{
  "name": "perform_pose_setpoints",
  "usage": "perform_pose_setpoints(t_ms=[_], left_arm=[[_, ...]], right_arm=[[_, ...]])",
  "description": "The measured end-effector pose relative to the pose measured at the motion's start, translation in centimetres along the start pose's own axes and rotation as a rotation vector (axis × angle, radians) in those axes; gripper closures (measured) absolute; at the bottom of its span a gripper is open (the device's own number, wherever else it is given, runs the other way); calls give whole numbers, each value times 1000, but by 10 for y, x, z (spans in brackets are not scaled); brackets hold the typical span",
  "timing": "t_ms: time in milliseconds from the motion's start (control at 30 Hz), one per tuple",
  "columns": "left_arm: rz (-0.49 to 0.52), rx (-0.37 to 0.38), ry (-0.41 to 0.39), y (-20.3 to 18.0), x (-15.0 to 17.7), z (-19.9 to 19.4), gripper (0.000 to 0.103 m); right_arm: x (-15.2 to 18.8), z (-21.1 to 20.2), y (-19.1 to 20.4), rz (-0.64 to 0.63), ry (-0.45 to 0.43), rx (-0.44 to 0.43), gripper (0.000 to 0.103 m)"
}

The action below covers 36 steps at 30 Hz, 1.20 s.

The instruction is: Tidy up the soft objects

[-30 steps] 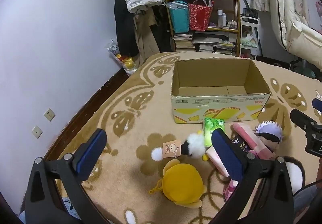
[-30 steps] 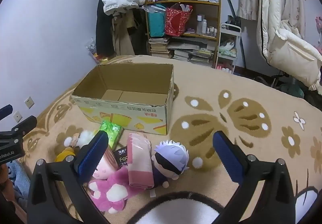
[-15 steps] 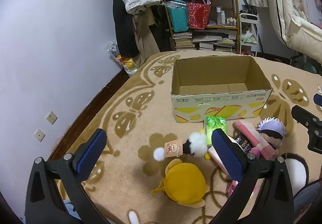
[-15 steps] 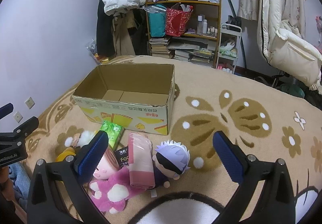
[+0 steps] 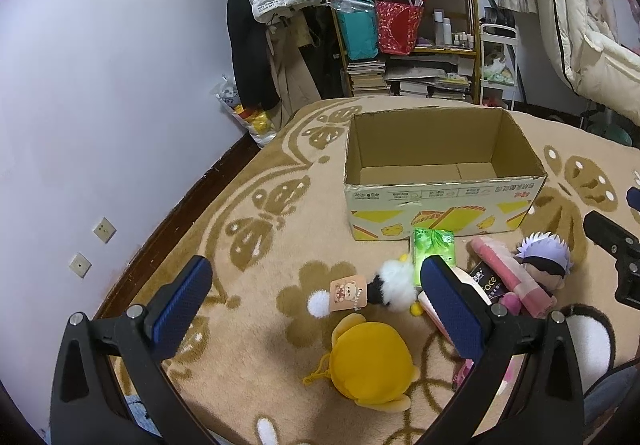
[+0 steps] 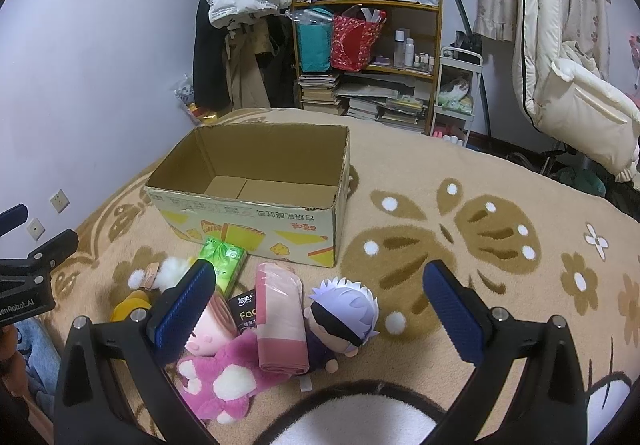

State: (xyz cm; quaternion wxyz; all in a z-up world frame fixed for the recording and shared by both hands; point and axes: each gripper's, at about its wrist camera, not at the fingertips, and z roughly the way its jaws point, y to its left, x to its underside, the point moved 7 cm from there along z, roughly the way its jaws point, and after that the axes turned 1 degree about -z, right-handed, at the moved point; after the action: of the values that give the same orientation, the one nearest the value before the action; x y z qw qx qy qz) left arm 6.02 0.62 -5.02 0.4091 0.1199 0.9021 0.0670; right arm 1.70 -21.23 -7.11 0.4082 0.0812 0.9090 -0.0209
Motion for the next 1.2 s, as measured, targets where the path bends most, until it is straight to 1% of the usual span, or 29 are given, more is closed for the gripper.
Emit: perform_pose_setpoints(t_ms=[1200], left_arm=[[3, 15, 14, 0, -3, 0, 0]], right_arm=[[1, 4, 6, -8, 10, -24, 0]])
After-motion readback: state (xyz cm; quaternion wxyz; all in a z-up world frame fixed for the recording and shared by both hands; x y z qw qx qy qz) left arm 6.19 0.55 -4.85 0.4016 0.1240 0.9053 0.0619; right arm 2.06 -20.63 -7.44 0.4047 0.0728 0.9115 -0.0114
